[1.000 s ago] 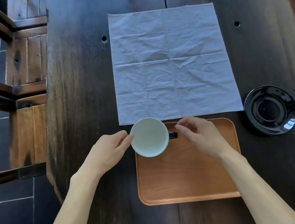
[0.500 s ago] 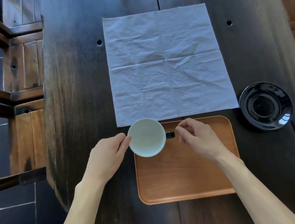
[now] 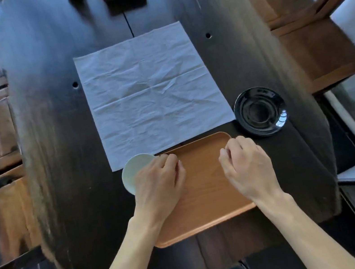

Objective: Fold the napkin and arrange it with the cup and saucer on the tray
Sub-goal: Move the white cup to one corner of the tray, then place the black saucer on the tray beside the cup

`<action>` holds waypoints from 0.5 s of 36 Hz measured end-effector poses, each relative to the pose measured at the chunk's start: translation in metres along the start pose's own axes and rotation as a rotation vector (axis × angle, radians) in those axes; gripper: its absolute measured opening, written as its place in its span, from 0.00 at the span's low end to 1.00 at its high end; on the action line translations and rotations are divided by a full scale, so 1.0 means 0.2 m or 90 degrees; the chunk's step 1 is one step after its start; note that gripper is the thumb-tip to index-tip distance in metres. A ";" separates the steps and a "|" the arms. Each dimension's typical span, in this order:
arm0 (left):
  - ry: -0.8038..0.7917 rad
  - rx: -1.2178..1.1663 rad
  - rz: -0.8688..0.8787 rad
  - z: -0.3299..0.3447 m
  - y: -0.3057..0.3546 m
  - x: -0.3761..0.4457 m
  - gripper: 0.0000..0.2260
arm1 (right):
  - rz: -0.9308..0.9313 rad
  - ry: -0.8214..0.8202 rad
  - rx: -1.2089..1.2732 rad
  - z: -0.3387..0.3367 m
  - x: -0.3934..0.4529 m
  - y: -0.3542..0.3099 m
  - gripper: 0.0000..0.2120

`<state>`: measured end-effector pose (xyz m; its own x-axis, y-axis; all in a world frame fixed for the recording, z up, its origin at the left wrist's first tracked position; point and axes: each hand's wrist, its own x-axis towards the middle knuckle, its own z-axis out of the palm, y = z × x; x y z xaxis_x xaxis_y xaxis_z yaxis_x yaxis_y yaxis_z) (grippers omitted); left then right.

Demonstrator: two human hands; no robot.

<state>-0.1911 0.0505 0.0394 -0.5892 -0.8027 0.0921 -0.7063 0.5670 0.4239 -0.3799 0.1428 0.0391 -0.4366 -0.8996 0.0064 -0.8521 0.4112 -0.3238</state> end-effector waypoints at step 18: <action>-0.056 0.065 0.112 0.44 0.42 0.45 0.11 | 0.130 0.019 -0.099 -0.09 -0.02 0.71 0.13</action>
<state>-0.3387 0.0418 0.0040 -0.7357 -0.6730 0.0765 -0.6228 0.7165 0.3142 -0.5046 0.2083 0.0097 -0.6104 -0.7919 -0.0151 -0.7787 0.6035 -0.1713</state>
